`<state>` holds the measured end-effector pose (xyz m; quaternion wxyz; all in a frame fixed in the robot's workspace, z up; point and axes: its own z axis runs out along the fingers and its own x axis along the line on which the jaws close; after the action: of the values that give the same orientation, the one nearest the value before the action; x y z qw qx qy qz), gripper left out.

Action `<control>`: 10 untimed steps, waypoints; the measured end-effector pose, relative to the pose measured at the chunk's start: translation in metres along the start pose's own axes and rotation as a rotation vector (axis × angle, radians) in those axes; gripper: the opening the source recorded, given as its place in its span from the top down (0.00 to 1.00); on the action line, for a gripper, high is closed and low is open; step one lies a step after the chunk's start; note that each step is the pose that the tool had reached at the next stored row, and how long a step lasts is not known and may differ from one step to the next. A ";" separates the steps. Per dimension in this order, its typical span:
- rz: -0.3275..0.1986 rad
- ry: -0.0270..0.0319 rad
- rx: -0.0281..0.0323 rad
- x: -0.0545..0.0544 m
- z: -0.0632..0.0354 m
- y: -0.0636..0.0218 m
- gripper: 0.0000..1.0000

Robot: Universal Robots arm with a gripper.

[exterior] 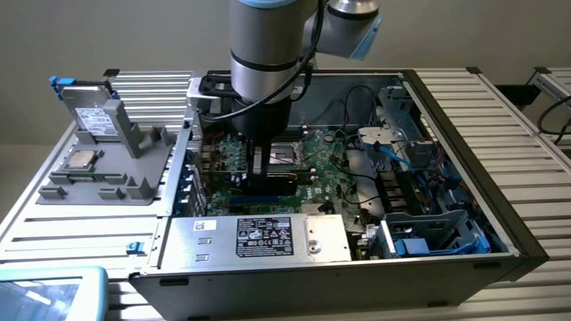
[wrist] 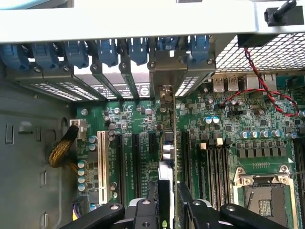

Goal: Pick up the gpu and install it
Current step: 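Insert the gpu into the slot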

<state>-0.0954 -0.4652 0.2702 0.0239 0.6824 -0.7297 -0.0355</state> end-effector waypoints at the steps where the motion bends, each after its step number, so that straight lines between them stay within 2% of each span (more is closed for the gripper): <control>1: 0.000 0.0000 0.0000 0.000 0.0000 0.0000 0.72; 7: 0.000 0.0006 -0.0003 0.000 0.0003 0.0000 0.72; 8: 0.000 0.0034 0.0000 0.000 0.0004 0.0000 0.72; 10: 0.002 0.0241 0.0039 -0.001 0.0005 0.0001 0.72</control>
<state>-0.0955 -0.4638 0.2698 0.0314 0.6821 -0.7301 -0.0259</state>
